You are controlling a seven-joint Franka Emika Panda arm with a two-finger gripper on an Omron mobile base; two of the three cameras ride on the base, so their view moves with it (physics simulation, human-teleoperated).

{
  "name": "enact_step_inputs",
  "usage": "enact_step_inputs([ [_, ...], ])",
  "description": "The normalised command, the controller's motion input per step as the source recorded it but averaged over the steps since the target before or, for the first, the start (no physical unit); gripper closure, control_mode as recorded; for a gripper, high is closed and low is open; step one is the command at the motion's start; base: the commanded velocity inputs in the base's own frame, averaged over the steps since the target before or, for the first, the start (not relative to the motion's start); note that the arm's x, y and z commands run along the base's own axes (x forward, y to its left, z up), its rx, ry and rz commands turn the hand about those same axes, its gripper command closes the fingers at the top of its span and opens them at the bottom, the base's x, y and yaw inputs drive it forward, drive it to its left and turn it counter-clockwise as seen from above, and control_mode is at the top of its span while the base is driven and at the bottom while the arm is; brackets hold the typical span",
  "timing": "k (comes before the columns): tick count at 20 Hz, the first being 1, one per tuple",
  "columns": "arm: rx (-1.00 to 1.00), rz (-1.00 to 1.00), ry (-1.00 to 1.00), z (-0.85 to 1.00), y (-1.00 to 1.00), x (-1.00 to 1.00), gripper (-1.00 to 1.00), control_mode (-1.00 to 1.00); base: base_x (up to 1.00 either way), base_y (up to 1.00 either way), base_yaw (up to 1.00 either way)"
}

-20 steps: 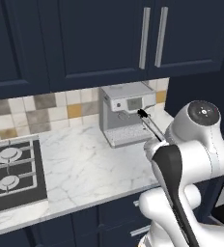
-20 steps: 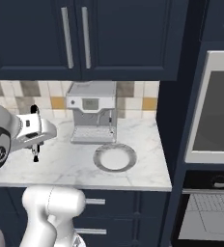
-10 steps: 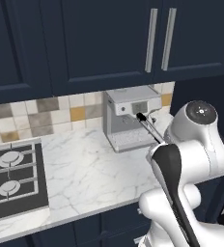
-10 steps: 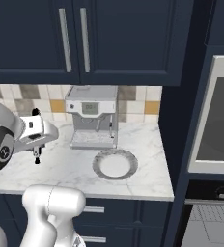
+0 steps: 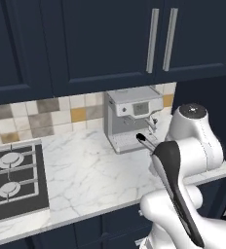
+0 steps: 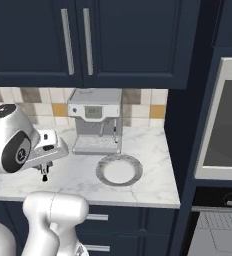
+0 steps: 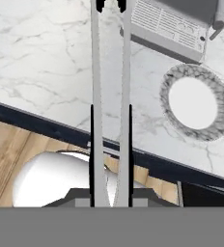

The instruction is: Pick up the tongs from the counter and place them near the plate next to the oven.

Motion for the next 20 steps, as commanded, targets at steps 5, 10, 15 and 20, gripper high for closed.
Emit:
enact_step_inputs([
  [5, 0.00, 0.00, 0.09, -0.44, -0.14, 0.00, 1.00, -1.00, 0.00, 0.00, 0.00],
  [10, 0.00, -0.04, 0.05, -0.47, -0.02, 0.00, 1.00, -1.00, 0.00, 0.00, 0.00],
  [15, 0.01, -0.04, 0.00, -0.40, -0.03, 0.16, 1.00, -1.00, 0.00, 0.00, 0.00],
  [20, 0.06, -0.03, 0.04, -0.41, -0.21, 0.22, 1.00, -1.00, 0.00, 0.00, 0.00],
])
